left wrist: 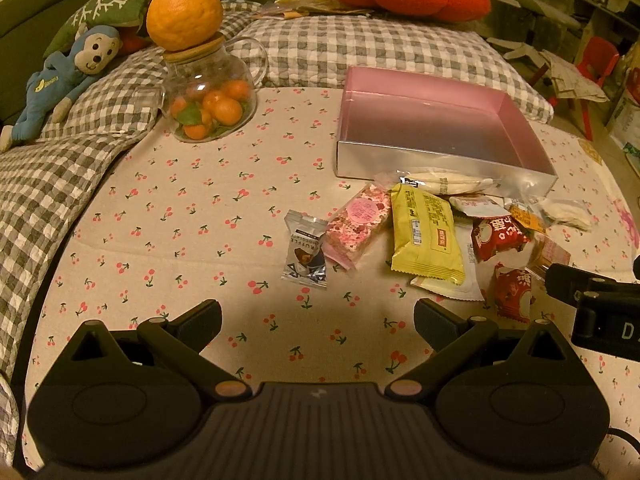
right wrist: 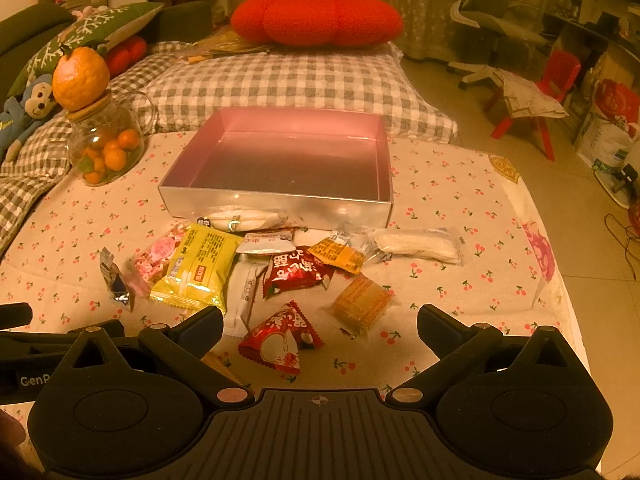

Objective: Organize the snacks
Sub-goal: 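Grasp the silver candy with the left tool while the right tool grasps the red candy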

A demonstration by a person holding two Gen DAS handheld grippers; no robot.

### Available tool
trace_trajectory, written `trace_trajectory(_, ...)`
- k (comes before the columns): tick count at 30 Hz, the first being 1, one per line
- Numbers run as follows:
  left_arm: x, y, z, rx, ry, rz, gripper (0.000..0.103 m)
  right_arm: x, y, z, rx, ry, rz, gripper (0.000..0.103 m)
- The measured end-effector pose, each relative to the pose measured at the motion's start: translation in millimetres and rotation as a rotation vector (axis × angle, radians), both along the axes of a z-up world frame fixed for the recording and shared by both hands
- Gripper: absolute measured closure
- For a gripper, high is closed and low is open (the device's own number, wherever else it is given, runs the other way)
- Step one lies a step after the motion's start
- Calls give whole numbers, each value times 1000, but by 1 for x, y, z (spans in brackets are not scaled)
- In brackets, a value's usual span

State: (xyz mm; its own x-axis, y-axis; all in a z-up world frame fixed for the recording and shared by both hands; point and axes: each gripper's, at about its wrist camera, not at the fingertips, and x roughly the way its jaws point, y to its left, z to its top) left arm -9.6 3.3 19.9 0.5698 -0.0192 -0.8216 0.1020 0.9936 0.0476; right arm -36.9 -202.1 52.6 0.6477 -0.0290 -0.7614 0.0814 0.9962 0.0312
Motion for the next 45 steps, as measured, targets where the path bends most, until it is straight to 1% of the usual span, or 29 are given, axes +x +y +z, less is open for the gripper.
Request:
trace_trajectory(7,3,1,0,0,13,-15,1,0,0,0,3,6,7,0)
trace_trajectory(9,5,3,0,-1,16,-24,1,2,-3,2,22,12,19,0)
trace_trajectory(12,11,9,1,-24,31,-43,1,5,-12,5,75,27,36,0)
trace_trajectory(16,19,16,4,-41,46,-83,1,13,-26,7,196,99,66,0)
trace_trajectory(18,23,20,5,-50,57,-97,1,16,-31,8,235,120,74,0)
trace_trajectory(22,34,25,3,-74,108,-140,1,25,-33,5,251,176,89,0)
trace_trajectory(26,44,34,1,-101,139,-151,1,33,-37,-6,292,233,110,1)
trace_trajectory(32,56,39,-8,-79,142,-181,1,43,-38,-20,323,270,104,3)
trace_trajectory(33,58,39,-10,-78,142,-187,1,45,-37,-21,326,274,105,4)
trace_trajectory(38,64,37,-24,-56,151,-208,12,56,-36,-30,347,292,90,5)
trace_trajectory(42,70,36,-27,-67,145,-224,15,64,-33,-35,351,302,89,6)
trace_trajectory(44,75,35,-29,-68,149,-235,21,67,-33,-40,358,311,86,6)
trace_trajectory(45,77,35,-30,-69,151,-238,22,69,-33,-42,360,317,82,7)
